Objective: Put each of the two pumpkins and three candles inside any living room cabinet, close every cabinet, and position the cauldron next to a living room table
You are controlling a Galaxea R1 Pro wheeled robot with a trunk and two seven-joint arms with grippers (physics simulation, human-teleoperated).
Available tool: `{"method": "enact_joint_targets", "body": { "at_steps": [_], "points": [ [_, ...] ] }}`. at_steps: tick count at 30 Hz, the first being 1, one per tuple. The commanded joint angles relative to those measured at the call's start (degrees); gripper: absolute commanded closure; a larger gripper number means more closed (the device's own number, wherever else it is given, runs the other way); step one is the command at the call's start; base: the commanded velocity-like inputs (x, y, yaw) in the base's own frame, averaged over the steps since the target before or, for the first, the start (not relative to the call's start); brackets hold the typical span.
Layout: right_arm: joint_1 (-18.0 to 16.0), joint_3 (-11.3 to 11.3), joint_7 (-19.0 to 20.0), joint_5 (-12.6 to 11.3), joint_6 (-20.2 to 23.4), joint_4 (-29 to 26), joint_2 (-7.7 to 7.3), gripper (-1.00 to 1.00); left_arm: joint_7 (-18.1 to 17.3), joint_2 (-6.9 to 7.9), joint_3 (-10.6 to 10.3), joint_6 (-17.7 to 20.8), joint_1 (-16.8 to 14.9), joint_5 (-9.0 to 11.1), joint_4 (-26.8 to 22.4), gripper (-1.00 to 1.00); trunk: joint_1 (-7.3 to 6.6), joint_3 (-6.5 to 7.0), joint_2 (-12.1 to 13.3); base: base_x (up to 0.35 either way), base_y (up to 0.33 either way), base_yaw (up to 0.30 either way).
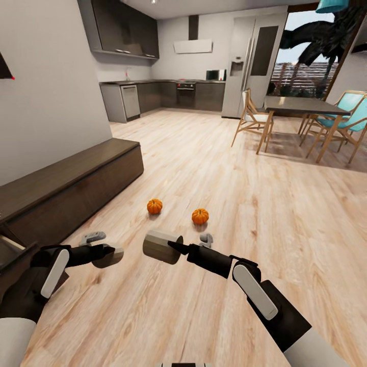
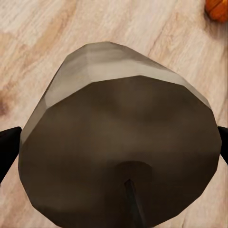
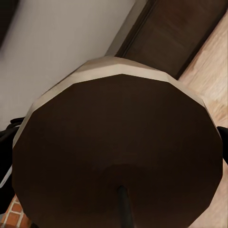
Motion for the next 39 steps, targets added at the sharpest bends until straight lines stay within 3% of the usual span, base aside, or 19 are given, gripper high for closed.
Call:
{"method": "enact_joint_targets", "body": {
  "at_steps": [1, 18, 27, 39],
  "points": [
    [-0.04, 0.06, -0.06, -0.3, 0.16, -0.01, -0.04, 1.0, -0.64, -0.01, 0.09, 0.22, -0.02, -0.56, -0.02, 1.0, -0.03, 0.19, 0.0, 0.0, 0.0, 0.0],
    [-0.04, -0.06, -0.06, -0.48, 0.25, 0.06, -0.04, 1.0, -0.64, -0.08, -0.07, 0.24, -0.02, -0.48, -0.02, 1.0, -0.47, 3.71, 0.23, 0.0, 0.0, 0.0],
    [-0.04, -0.06, -0.06, -0.51, 0.25, -0.01, -0.04, 1.0, -0.89, -0.02, -1.23, 0.22, -0.02, -0.18, -0.06, 1.0, -0.47, 3.17, 0.23, 0.0, 0.0, 0.0],
    [-0.04, -0.06, -0.06, -0.48, 0.25, -0.01, -0.04, 1.0, -0.83, -0.01, -1.33, 0.22, -0.02, -0.26, -0.08, 1.0, -0.78, 5.1, 0.39, 0.0, 0.0, 0.0]
  ]
}}
